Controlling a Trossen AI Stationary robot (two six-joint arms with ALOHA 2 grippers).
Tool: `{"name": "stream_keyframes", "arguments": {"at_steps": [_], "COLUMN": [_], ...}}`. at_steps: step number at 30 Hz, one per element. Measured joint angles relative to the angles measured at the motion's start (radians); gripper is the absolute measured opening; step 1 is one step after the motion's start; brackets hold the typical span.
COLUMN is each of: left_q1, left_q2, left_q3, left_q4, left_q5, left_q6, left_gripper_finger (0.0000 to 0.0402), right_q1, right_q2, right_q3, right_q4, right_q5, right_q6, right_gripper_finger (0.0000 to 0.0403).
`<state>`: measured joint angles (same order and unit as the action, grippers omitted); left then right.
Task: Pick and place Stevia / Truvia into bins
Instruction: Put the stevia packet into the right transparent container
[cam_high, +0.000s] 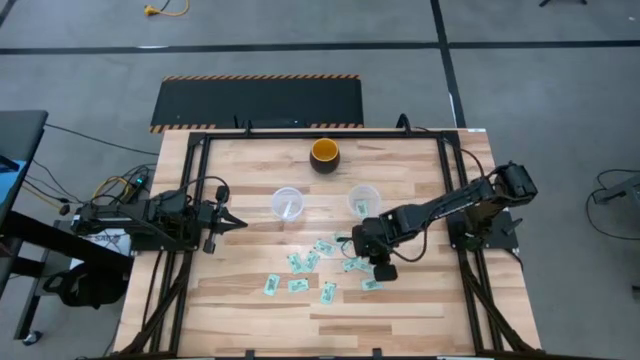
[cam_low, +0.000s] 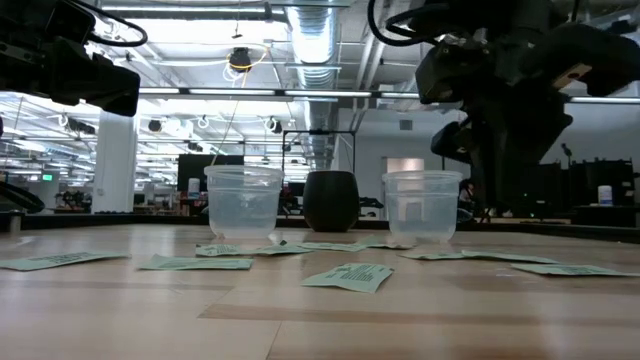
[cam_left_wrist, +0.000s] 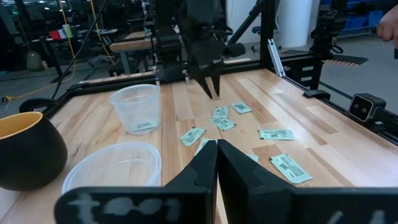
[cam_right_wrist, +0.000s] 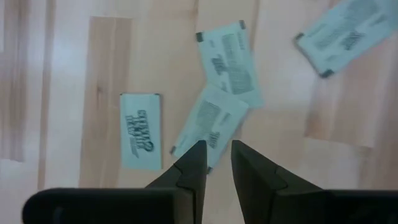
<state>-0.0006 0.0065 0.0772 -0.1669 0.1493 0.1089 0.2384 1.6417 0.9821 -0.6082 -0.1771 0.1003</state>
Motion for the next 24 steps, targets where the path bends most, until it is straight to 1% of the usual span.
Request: {"name": "stream_keyframes", "arguments": {"at_steps": [4,7,15,19,24], "left_q1": [0.000,0.000,0.000,0.000,0.000], "left_q2": [0.000,0.000,0.000,0.000,0.000], "left_q3": [0.000,0.000,0.000,0.000,0.000], "left_q4": [0.000,0.000,0.000,0.000,0.000], "left_q5": [0.000,0.000,0.000,0.000,0.000], "left_q6": [0.000,0.000,0.021,0.023,0.026], "left_gripper_finger": [0.0000,0.0000,0.0000,0.0000,0.0000], "right_q1": [0.030,0.050,0.070,0.077,0.082], "right_q2": [0.001,0.001,0.001,0.001,0.001], "right_q3": [0.000,0.000,0.000,0.000,0.000], "right_q4": [0.034,0.046,0.046,0.046,0.047], "right_q5": [0.006,0.030,0.056,0.099,0.101], "right_q6": [0.030,0.043,0.110,0.134,0.139], "right_gripper_finger": [0.0068,0.0068,0.0072,0.0103,0.0157]}}
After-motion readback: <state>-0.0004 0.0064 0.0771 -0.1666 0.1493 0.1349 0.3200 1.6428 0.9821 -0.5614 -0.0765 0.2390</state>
